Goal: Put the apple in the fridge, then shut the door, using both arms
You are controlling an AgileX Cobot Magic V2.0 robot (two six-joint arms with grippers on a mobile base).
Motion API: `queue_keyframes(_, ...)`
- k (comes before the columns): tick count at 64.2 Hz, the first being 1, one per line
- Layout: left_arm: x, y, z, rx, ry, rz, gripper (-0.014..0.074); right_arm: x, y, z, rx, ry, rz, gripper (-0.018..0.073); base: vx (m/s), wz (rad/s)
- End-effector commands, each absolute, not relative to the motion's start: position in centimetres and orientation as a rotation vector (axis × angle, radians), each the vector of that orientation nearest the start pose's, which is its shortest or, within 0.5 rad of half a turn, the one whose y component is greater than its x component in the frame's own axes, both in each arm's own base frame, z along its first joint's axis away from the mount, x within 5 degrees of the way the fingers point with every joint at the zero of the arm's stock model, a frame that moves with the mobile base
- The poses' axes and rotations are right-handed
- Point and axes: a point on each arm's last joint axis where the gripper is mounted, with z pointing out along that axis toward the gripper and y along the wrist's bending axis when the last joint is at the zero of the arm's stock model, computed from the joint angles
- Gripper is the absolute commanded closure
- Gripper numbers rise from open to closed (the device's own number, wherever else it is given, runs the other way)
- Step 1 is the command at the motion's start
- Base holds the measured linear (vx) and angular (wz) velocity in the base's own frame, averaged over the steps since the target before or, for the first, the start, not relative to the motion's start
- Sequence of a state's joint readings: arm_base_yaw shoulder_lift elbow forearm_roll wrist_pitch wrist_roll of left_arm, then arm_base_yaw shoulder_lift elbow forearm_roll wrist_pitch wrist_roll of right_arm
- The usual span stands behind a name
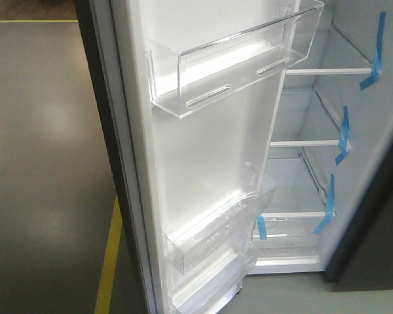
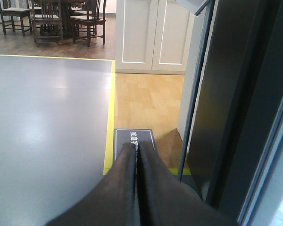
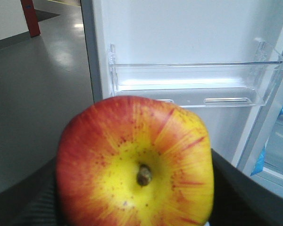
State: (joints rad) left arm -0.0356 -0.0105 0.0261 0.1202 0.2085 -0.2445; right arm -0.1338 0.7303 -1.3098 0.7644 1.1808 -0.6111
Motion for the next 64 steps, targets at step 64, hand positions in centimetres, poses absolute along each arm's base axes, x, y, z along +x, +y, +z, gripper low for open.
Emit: queue_keyframes(64, 5.62, -0.02, 18.60, -0.094, 1.642, -0.109, 0.0603, 7.07, 4.97, 49.82, -0.525, 1.706, 0.412, 0.0564, 0.03, 0.00)
